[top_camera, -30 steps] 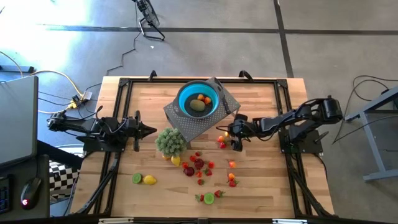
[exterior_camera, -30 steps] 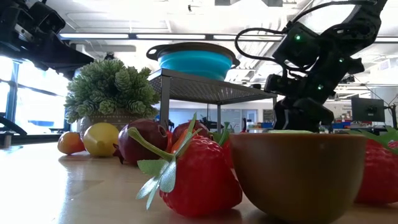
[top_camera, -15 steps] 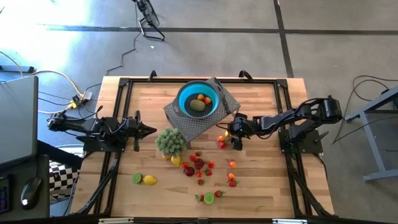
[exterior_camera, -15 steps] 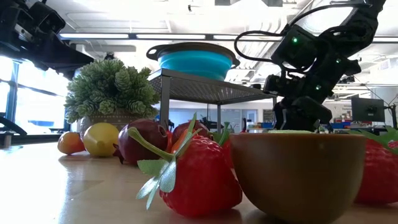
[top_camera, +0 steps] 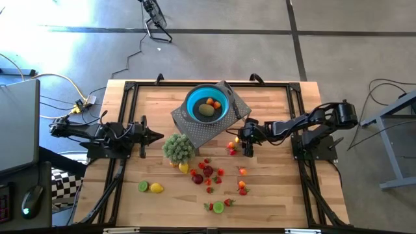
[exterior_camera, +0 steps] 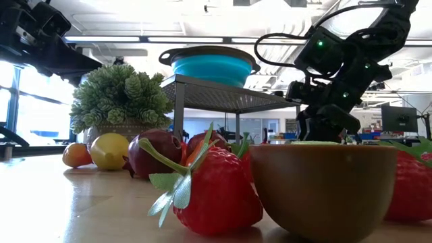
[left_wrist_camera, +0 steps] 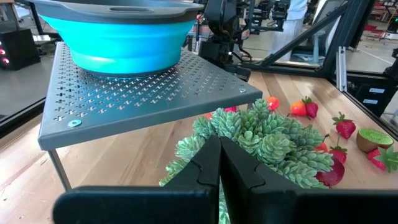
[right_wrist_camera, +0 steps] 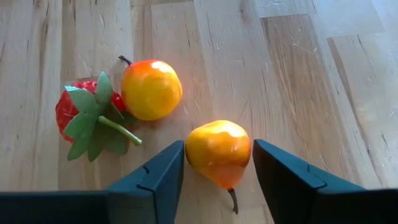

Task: Pick & Place Fruit
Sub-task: Put the pear into the blue strainer bowl on the shelf

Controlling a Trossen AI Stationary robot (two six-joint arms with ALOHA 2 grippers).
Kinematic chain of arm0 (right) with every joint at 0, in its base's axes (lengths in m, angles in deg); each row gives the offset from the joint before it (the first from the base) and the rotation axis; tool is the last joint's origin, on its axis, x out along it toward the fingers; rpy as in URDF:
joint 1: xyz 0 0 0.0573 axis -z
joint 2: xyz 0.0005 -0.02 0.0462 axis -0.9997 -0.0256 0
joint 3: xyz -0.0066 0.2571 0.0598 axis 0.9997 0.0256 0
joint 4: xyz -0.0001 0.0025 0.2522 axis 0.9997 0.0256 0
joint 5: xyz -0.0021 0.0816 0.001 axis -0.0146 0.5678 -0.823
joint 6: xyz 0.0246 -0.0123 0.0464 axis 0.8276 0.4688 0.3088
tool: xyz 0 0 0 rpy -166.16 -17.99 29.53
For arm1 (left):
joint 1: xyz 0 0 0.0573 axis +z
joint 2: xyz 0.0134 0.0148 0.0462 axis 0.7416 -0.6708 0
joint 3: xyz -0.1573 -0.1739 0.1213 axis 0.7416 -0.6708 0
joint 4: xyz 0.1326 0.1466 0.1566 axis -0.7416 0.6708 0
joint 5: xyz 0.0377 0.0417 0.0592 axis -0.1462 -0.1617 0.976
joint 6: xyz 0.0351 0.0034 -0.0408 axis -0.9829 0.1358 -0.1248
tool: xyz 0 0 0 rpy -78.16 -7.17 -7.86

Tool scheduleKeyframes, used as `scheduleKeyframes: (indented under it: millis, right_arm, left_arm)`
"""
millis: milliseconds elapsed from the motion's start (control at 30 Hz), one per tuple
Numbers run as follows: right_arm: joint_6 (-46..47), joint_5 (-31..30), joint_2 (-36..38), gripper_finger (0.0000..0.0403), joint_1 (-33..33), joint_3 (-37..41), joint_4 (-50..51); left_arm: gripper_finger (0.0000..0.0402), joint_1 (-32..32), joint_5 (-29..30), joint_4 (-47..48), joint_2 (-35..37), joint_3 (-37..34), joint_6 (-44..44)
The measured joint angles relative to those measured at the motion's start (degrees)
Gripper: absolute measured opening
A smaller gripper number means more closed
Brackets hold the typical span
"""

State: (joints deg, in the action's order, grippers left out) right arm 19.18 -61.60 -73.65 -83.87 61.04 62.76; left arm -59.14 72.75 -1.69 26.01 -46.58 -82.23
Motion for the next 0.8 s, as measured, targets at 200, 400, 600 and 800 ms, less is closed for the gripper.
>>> scheduleKeyframes:
  millis: [200, 400, 600, 800]
  right_arm:
    - [0.00, 0.02, 0.00, 0.0142, 0.00, 0.00, 0.00]
    - [0.02, 0.01, 0.00, 0.0131, 0.00, 0.00, 0.00]
    - [0.48, 0.18, 0.49, 0.0135, -0.05, 0.00, 0.18]
    - [0.50, 0.20, 3.05, 0.0131, -0.07, 0.02, 0.24]
  left_arm:
    - [0.0001, 0.01, 0.00, 0.01, 0.00, 0.00, 0.00]
    - [0.0001, 0.00, 0.00, 0.02, -0.01, 0.00, 0.00]
    - [0.0001, 0.01, 0.00, 0.02, -0.01, 0.00, 0.00]
    - [0.0001, 0.01, 0.00, 0.02, 0.00, 0.00, -0.02]
